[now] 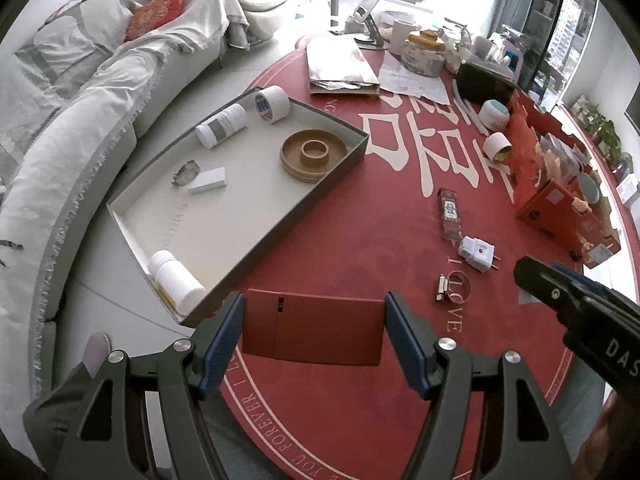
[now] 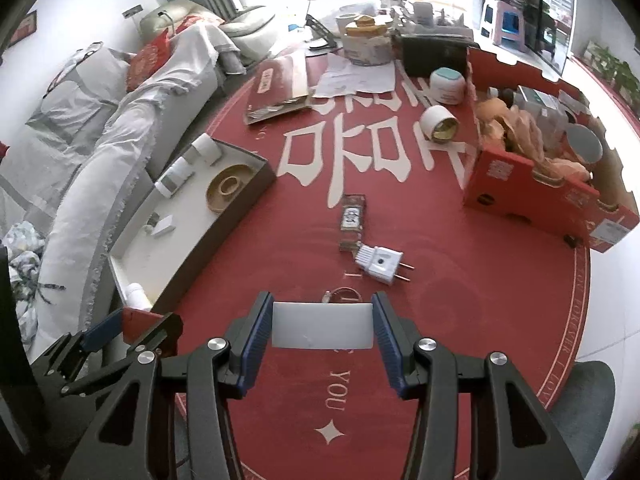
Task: Organize rigid objects
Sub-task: 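Carry the red block and white card over the box lid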
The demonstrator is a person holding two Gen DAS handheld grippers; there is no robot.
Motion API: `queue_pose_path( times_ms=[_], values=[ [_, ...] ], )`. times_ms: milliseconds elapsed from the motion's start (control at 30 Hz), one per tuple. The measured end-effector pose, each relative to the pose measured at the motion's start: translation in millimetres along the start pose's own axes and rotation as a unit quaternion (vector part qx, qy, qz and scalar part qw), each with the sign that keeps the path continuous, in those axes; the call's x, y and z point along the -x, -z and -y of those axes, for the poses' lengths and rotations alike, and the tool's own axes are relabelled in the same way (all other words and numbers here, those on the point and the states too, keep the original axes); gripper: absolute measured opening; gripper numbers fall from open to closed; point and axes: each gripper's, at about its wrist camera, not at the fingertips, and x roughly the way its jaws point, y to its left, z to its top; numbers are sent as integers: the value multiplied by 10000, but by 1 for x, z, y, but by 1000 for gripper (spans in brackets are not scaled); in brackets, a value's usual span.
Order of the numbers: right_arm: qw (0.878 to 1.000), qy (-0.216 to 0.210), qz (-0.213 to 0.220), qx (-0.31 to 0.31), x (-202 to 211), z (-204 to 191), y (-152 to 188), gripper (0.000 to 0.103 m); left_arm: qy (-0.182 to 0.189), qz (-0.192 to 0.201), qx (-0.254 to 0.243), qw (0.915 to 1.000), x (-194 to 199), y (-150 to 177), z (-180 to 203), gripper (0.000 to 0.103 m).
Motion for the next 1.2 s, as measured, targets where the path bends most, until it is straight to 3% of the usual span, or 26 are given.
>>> queue_pose_path(
  times_ms=[233,400,800,967,1200],
  values=[
    [9997,-114,149,170,10,-16,-15,51,34,132,273,9995,16,-15,-12,73],
    [9973,-277,500,455,29,-39,-46,51,-40,521,639,9966,46,-45,-33,73],
    [9824,-653,1258,1213,60,-118,-129,51,-616,1416,1331,9790,91,-116,-101,73],
    [9828,-670,1026,1382,27,-147,-141,51,-898,1246,1523,9763,61,-121,-118,73],
    [9873,-347,347,1511,-53,-156,-126,51,-993,359,1695,9799,-27,-99,-129,73]
  ],
)
